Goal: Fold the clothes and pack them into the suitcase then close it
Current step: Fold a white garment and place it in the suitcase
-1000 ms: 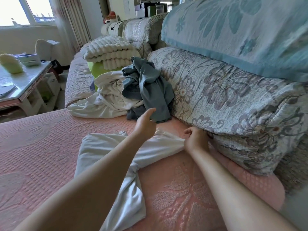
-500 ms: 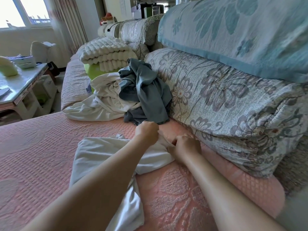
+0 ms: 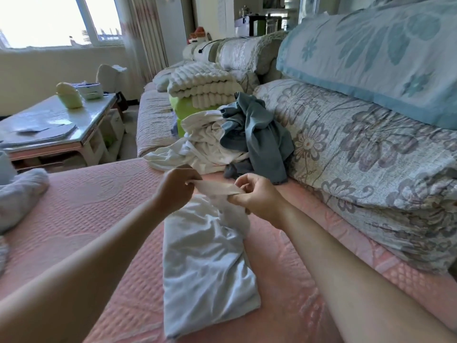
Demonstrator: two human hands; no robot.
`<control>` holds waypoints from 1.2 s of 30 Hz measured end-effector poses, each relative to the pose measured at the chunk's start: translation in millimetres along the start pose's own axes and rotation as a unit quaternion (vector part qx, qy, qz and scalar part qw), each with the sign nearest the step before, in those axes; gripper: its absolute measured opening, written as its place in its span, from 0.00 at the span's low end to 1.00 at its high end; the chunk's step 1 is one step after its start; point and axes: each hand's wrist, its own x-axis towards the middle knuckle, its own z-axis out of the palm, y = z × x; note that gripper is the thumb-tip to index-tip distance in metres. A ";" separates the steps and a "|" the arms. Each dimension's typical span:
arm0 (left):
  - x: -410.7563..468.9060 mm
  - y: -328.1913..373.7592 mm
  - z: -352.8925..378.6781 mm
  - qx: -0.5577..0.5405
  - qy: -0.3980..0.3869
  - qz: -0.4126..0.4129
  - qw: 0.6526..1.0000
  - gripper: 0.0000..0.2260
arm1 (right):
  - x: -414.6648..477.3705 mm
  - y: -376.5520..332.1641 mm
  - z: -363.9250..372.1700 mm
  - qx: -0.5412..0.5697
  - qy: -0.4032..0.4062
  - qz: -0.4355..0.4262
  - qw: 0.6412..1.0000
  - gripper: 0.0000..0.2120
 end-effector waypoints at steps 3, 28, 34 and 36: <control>-36.6 -44.0 -20.5 0.091 -0.087 -0.022 0.992 0.18 | -8.5 -13.1 24.6 0.058 -0.217 0.044 0.974 0.15; -130.6 -1.1 -28.7 0.173 -0.017 -0.041 0.984 0.25 | 3.9 13.3 53.8 -0.398 -0.039 -0.083 0.913 0.12; -80.0 11.7 -16.9 0.249 -0.108 -0.312 0.911 0.27 | 44.9 24.2 60.8 -0.497 -0.041 -0.136 0.856 0.10; -76.2 5.3 -9.6 0.238 -0.096 -0.335 0.907 0.23 | 55.5 27.0 61.4 -0.520 -0.035 -0.133 0.843 0.07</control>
